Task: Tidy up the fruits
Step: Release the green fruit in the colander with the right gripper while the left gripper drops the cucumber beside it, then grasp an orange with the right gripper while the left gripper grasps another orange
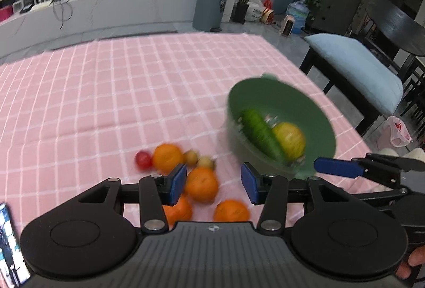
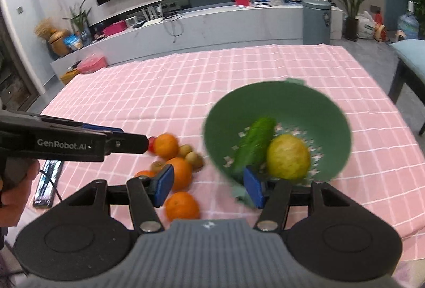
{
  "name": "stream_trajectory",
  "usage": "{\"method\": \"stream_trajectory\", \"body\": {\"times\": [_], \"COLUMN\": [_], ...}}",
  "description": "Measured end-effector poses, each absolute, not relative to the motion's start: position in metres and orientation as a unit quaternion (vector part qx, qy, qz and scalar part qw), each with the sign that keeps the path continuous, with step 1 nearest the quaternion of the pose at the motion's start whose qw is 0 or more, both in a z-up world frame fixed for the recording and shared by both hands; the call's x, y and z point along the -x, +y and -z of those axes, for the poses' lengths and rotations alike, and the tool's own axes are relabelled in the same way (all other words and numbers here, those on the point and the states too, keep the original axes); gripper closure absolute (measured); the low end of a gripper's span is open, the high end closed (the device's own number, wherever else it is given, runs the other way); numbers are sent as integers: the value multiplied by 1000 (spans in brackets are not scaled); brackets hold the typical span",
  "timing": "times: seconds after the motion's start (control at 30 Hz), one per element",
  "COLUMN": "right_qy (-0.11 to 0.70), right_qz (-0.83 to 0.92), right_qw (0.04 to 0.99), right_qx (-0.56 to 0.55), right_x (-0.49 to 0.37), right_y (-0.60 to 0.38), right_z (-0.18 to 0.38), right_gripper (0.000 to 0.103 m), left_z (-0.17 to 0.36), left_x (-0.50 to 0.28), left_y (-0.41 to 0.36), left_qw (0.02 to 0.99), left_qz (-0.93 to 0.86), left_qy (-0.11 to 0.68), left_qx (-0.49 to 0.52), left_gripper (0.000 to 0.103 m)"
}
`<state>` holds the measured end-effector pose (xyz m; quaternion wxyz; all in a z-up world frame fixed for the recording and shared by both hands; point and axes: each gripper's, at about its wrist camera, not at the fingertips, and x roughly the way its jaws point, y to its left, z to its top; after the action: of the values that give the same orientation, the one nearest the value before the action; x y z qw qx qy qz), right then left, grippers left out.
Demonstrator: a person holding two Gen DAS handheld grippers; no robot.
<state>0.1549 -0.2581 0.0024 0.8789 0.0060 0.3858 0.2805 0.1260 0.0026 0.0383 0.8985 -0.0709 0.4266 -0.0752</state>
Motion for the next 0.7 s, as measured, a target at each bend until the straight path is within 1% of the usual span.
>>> {"method": "stream_trajectory", "body": {"times": [0.33,0.5,0.7], "right_qy": [422,430,433], "right_qz": [-280,-276,-277], "right_qw": [862,859,855], "right_qx": [19,33,60], "right_x": [-150,-156,-156], "right_y": [-228,-216,-202], "right_z": [36,49,66], "right_gripper": [49,49,49], "left_z": [1,21,29], "left_x": [-107,-107,-115], "left_y": [37,37,38], "left_qw": [881,878,875], "left_qz": [65,52,53], "left_qy": [456,464,466], "left_qx": [104,106,123], "left_gripper": [47,47,47]}}
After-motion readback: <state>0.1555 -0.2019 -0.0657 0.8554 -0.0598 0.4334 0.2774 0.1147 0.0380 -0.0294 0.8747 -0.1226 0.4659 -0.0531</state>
